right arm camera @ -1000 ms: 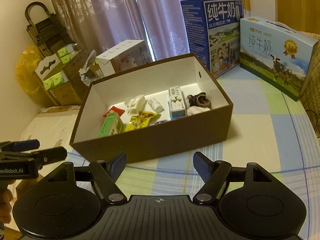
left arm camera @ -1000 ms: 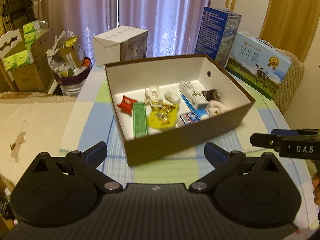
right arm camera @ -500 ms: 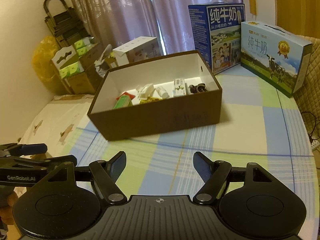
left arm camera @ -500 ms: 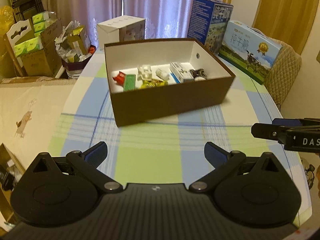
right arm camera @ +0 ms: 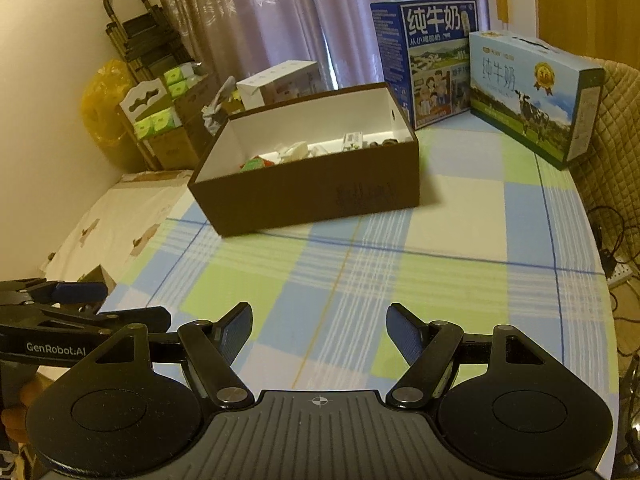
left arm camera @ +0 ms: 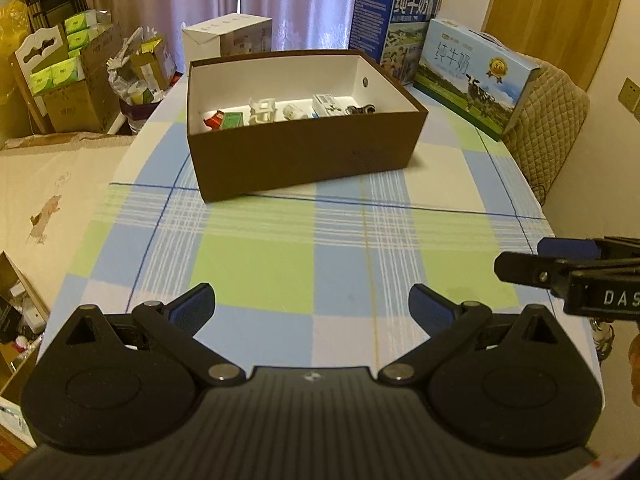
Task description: Organize objects
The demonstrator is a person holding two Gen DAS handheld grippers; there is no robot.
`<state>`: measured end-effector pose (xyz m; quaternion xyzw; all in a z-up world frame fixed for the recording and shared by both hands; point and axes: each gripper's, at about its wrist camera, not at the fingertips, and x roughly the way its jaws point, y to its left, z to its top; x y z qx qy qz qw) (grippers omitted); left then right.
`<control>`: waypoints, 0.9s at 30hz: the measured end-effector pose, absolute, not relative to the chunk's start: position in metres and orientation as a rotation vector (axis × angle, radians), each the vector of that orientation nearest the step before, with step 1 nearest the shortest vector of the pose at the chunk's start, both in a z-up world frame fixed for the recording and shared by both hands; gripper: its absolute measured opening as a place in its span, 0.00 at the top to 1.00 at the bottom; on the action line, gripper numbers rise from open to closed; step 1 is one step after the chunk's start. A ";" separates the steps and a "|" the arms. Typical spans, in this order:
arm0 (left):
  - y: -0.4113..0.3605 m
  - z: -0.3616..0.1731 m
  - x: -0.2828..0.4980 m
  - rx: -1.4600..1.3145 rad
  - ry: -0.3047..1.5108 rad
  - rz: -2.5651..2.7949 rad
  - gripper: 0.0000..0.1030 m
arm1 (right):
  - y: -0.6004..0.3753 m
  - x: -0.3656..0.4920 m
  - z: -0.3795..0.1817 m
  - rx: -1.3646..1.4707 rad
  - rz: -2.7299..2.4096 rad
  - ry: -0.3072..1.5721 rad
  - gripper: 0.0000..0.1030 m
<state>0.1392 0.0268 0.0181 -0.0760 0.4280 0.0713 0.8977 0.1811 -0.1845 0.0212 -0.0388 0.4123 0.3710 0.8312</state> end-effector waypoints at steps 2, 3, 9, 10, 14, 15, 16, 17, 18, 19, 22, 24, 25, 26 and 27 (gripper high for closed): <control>0.022 0.018 0.135 -0.158 0.888 0.149 0.01 | -0.190 0.176 0.019 -0.084 0.789 0.879 0.31; 0.019 0.019 0.133 -0.158 0.887 0.149 0.01 | -0.193 0.174 0.019 -0.083 0.790 0.881 0.31; 0.012 0.019 0.121 -0.169 0.887 0.158 0.01 | -0.202 0.165 0.017 -0.087 0.798 0.885 0.31; 0.012 0.019 0.119 -0.172 0.888 0.160 0.01 | -0.203 0.164 0.017 -0.087 0.800 0.885 0.31; 0.010 0.019 0.112 -0.172 0.887 0.167 0.01 | -0.205 0.157 0.015 -0.089 0.803 0.887 0.31; 0.010 0.019 0.110 -0.174 0.888 0.170 0.01 | -0.206 0.156 0.015 -0.089 0.805 0.888 0.31; 0.010 0.019 0.109 -0.174 0.888 0.171 0.01 | -0.205 0.155 0.015 -0.089 0.806 0.888 0.31; 0.009 0.018 0.107 -0.174 0.887 0.172 0.01 | -0.205 0.153 0.015 -0.089 0.808 0.888 0.31; 0.009 0.018 0.105 -0.174 0.886 0.174 0.01 | -0.205 0.153 0.015 -0.090 0.810 0.888 0.31; 0.009 0.018 0.104 -0.174 0.886 0.176 0.01 | -0.205 0.151 0.015 -0.091 0.812 0.888 0.31; 0.011 0.019 0.101 -0.177 0.886 0.181 0.01 | -0.203 0.148 0.014 -0.094 0.817 0.891 0.31; 0.010 0.019 0.099 -0.177 0.884 0.184 0.01 | -0.202 0.147 0.014 -0.095 0.820 0.893 0.31; 0.010 0.019 0.099 -0.178 0.885 0.185 0.01 | -0.202 0.146 0.013 -0.096 0.821 0.894 0.31; 0.010 0.018 0.098 -0.177 0.886 0.185 0.01 | -0.202 0.145 0.013 -0.096 0.821 0.895 0.31; 0.010 0.018 0.098 -0.178 0.887 0.186 0.01 | -0.202 0.145 0.013 -0.096 0.821 0.896 0.31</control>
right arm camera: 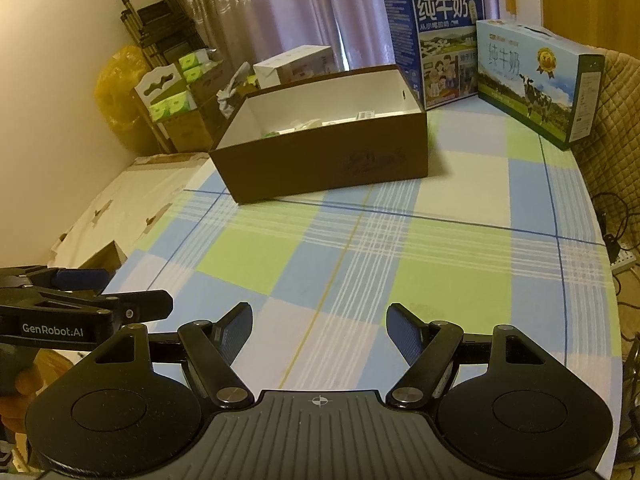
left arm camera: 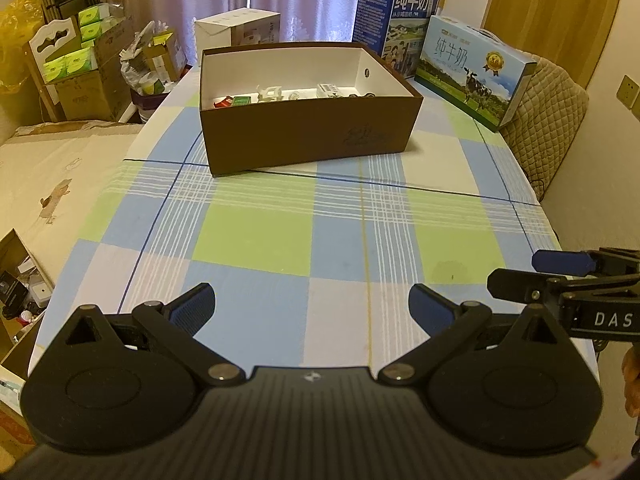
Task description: Organize objects
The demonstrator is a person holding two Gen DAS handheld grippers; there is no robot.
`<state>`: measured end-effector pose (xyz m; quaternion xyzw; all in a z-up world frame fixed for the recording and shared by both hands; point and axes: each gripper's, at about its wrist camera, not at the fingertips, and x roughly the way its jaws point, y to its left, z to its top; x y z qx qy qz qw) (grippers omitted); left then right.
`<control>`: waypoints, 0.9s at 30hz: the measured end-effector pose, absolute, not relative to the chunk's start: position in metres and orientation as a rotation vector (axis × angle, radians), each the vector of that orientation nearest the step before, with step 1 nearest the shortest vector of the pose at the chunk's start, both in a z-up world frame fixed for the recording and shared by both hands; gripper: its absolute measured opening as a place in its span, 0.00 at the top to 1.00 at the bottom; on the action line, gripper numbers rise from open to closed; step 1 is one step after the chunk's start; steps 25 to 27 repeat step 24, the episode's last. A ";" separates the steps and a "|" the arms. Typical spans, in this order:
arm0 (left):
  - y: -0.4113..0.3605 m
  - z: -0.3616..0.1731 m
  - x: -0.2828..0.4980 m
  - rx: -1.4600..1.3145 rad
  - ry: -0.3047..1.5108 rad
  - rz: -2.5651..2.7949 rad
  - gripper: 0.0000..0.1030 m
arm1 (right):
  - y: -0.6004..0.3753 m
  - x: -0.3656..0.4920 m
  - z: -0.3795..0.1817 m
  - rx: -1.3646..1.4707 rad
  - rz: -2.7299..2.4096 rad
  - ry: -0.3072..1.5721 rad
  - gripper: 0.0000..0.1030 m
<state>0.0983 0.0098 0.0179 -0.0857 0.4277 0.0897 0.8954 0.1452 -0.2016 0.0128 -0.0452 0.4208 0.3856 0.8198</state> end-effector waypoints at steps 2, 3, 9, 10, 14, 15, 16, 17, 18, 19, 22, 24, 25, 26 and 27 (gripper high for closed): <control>0.010 0.017 0.098 -0.178 0.888 0.186 0.01 | -0.201 0.145 0.012 -0.096 0.822 0.900 0.31; 0.010 0.017 0.098 -0.178 0.889 0.186 0.01 | -0.201 0.145 0.011 -0.097 0.822 0.902 0.31; 0.011 0.017 0.098 -0.180 0.891 0.188 0.01 | -0.199 0.146 0.010 -0.099 0.822 0.906 0.31; 0.011 0.017 0.098 -0.179 0.891 0.187 0.01 | -0.199 0.146 0.011 -0.099 0.821 0.905 0.31; 0.010 0.016 0.102 -0.175 0.893 0.184 0.01 | -0.199 0.147 0.010 -0.099 0.819 0.906 0.31; 0.010 0.016 0.103 -0.175 0.894 0.183 0.01 | -0.198 0.148 0.010 -0.099 0.817 0.907 0.31; 0.010 0.016 0.104 -0.175 0.894 0.182 0.01 | -0.198 0.149 0.010 -0.098 0.816 0.908 0.31; 0.011 0.016 0.105 -0.175 0.895 0.179 0.01 | -0.197 0.150 0.010 -0.098 0.815 0.909 0.31; 0.010 0.016 0.107 -0.176 0.895 0.178 0.01 | -0.197 0.151 0.009 -0.098 0.814 0.910 0.31; 0.011 0.016 0.108 -0.177 0.895 0.176 0.01 | -0.196 0.152 0.009 -0.098 0.813 0.911 0.31; 0.012 0.016 0.111 -0.176 0.894 0.173 0.01 | -0.195 0.153 0.009 -0.098 0.811 0.912 0.31; 0.013 0.016 0.113 -0.172 0.894 0.174 0.01 | -0.194 0.155 0.009 -0.098 0.809 0.914 0.31; 0.013 0.016 0.113 -0.172 0.894 0.174 0.01 | -0.194 0.155 0.009 -0.098 0.809 0.914 0.31; 0.013 0.016 0.113 -0.172 0.894 0.174 0.01 | -0.194 0.155 0.009 -0.098 0.809 0.914 0.31; 0.013 0.016 0.113 -0.172 0.894 0.174 0.01 | -0.194 0.155 0.009 -0.098 0.809 0.914 0.31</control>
